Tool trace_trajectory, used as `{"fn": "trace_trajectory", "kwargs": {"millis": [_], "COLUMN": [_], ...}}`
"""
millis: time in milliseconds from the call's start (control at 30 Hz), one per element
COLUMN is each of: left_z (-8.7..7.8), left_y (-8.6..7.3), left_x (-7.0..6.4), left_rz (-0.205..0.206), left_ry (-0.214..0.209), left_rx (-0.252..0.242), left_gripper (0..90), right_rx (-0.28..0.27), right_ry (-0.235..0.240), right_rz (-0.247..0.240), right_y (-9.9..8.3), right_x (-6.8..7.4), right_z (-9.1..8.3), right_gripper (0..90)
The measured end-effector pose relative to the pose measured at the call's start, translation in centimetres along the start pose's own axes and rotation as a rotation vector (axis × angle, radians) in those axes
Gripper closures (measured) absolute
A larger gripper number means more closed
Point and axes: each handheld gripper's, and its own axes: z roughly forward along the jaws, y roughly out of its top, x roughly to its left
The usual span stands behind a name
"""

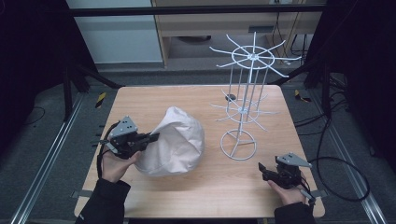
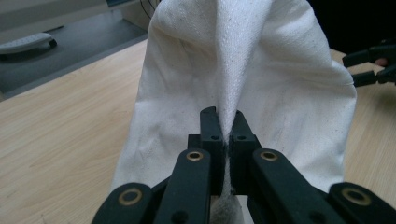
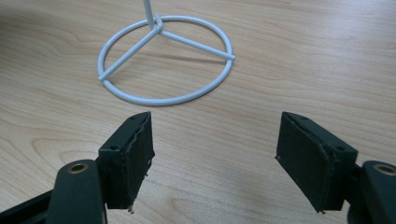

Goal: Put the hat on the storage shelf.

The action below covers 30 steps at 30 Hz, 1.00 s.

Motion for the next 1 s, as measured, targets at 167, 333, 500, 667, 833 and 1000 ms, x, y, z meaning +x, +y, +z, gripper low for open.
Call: {"fn": "trace_trajectory", "kwargs": {"millis": [167,333,500,667,833,1000], "left_z": [-1.0,-1.7,-2.3,-3.0,-3.9,-4.5], "left_y": [0.2,0.3,0.4,0.5,0.6,0.7], "left_x": [0.1,0.2,0.3,0.2,0.0,-0.2], "left_rz": [-0.040,-0.048,-0.067,-0.097,-0.121,-0.128], "left_ry": [0.016,0.025,0.036,0.050,0.074,0.085], "left_rx": [-0.077,-0.111,-0.153,-0.217,-0.289,-0.342], "left_gripper": [87.6,87.6,87.6,87.6,87.7,87.7], "right_rx": [-0.001,0.000,-0.001,-0.003,-0.004,-0.004], "right_ry": [0.001,0.000,0.002,0.000,0.001,0.001], "right_rz": [0.000,0.001,0.000,-0.001,-0.002,-0.001], "right_y": [0.0,0.0,0.0,0.0,0.0,0.0], "right_x": [0.0,0.0,0.0,-0.1,-0.1,-0.1], "right_z": [0.0,0.0,0.0,0.0,0.0,0.0], "right_gripper": [27.3,27.3,27.4,27.3,27.4,27.4]}}
